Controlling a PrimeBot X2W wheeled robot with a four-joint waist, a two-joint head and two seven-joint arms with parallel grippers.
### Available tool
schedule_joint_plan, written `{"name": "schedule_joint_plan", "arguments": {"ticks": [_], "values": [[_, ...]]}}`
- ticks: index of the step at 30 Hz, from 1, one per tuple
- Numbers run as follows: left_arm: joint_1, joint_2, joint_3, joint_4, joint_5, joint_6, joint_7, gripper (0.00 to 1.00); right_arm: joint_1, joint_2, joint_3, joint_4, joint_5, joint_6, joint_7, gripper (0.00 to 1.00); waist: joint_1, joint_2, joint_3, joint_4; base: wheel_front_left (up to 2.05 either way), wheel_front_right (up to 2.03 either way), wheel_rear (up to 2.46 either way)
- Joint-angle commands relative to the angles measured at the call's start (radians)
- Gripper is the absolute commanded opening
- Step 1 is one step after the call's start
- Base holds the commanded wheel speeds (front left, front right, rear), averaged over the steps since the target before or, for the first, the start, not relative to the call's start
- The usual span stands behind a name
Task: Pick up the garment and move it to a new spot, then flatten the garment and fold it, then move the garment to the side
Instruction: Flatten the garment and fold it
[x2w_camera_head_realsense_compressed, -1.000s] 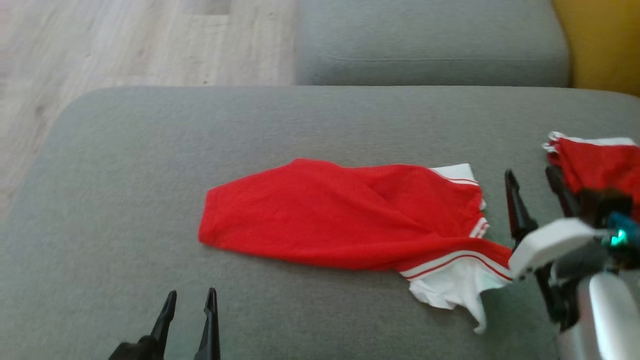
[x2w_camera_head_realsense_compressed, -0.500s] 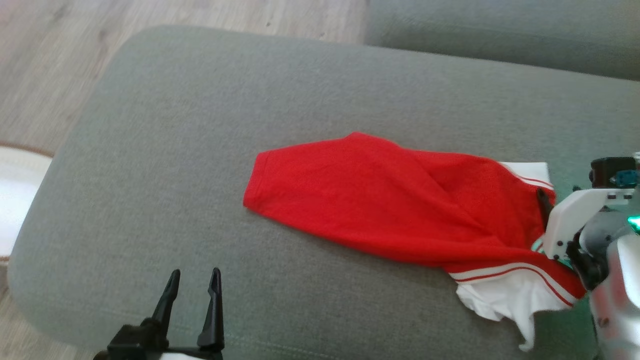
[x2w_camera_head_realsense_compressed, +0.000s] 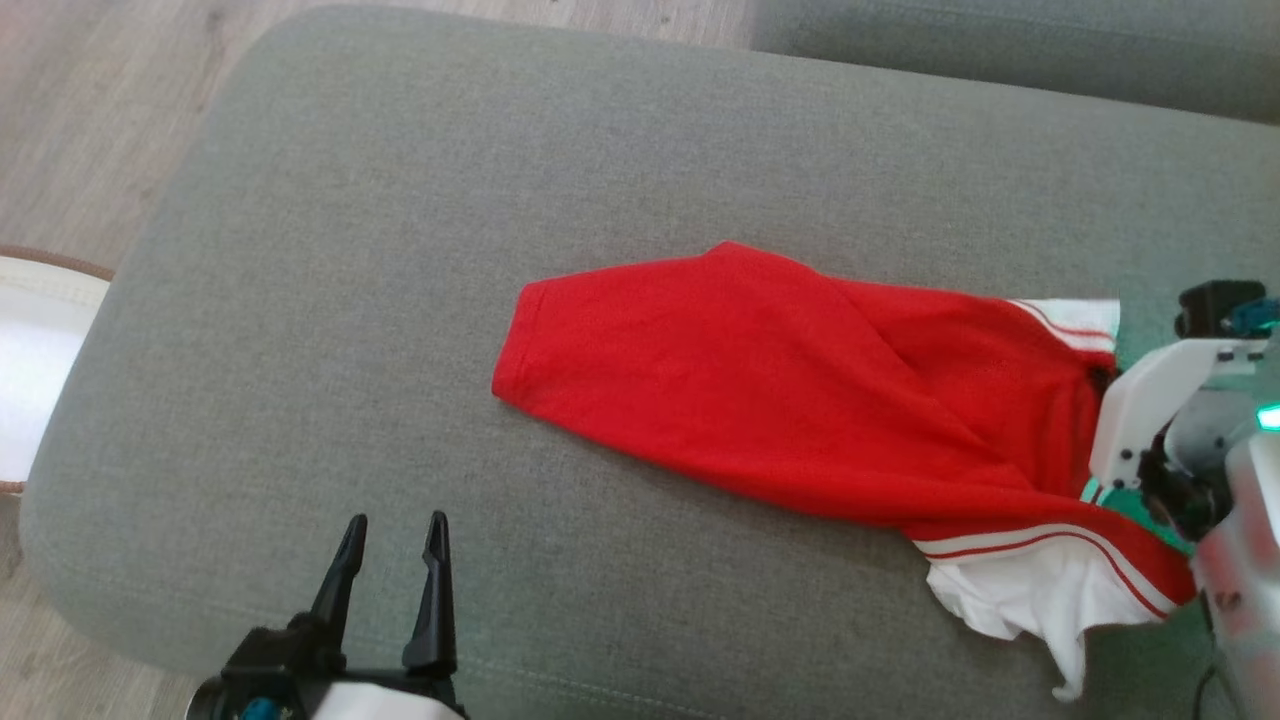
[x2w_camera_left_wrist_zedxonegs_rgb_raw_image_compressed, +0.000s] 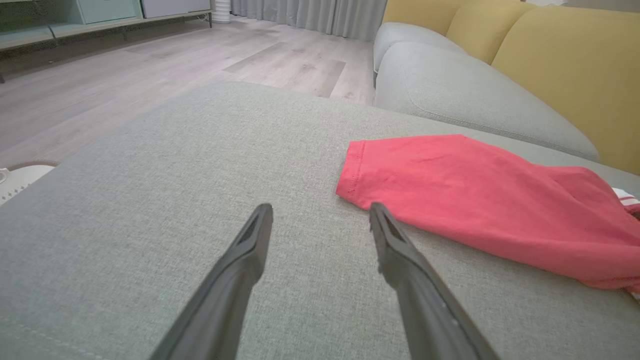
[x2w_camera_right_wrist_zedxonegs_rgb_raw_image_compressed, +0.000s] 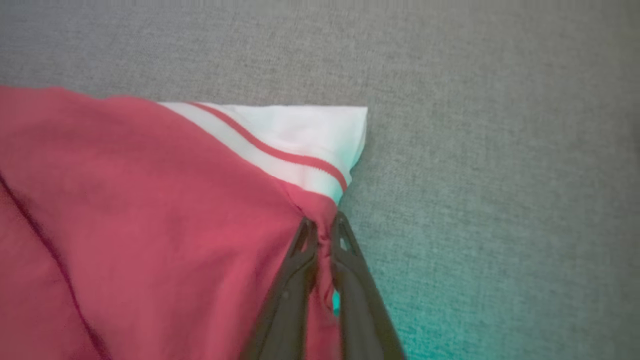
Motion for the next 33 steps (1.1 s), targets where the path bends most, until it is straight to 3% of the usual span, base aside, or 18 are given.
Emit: {"name": "schedule_joint_plan", "arguments": {"ticks": [1,10,17,28,29,30,31,33], "values": [[-0.049,0.006,0.032,-0.028,0.013,-0.002,-0.01,1.0,-0.052,-0.031,0.023,-0.035,0.006,0.003,-0.028,0.0,-0.0001,0.0,0.007,-0.003,0.0,0.0,0.0],[-0.076,-0.01,0.035,-0.027,0.023,-0.013,-0.017,1.0,-0.249,-0.072,0.022,0.004,-0.071,0.003,-0.183,0.0,-0.0001,0.0,0.05,0.013,0.0,0.0,0.0],[-0.097,-0.037,0.022,-0.005,0.033,-0.033,-0.022,1.0,-0.437,-0.107,-0.051,0.124,-0.226,0.003,-0.305,0.0,-0.0001,0.0,0.085,0.059,0.0,0.0,0.0],[-0.115,-0.061,0.026,0.023,0.041,-0.054,-0.027,1.0,-0.579,-0.089,-0.088,0.228,-0.399,0.003,-0.481,0.0,-0.0001,0.0,0.112,0.086,0.0,0.0,0.0],[-0.115,-0.063,0.028,0.025,0.042,-0.055,-0.028,1.0,-0.586,-0.08,-0.1,0.241,-0.41,0.003,-0.484,0.38,-0.0001,0.0,0.113,0.085,0.0,0.0,0.0],[-0.116,-0.064,0.029,0.027,0.043,-0.056,-0.028,1.0,-0.595,-0.069,-0.112,0.251,-0.42,0.003,-0.494,0.93,-0.0001,0.0,0.114,0.084,0.0,0.0,0.0],[-0.117,-0.066,0.03,0.03,0.043,-0.057,-0.028,1.0,-0.6,-0.061,-0.121,0.26,-0.433,0.003,-0.504,1.0,-0.0001,0.0,0.114,0.082,0.0,0.0,0.0],[-0.118,-0.068,0.033,0.034,0.044,-0.061,-0.029,1.0,-0.604,-0.038,-0.136,0.282,-0.449,0.003,-0.525,1.0,-0.0001,0.0,0.11,0.076,0.0,0.0,0.0]]}}
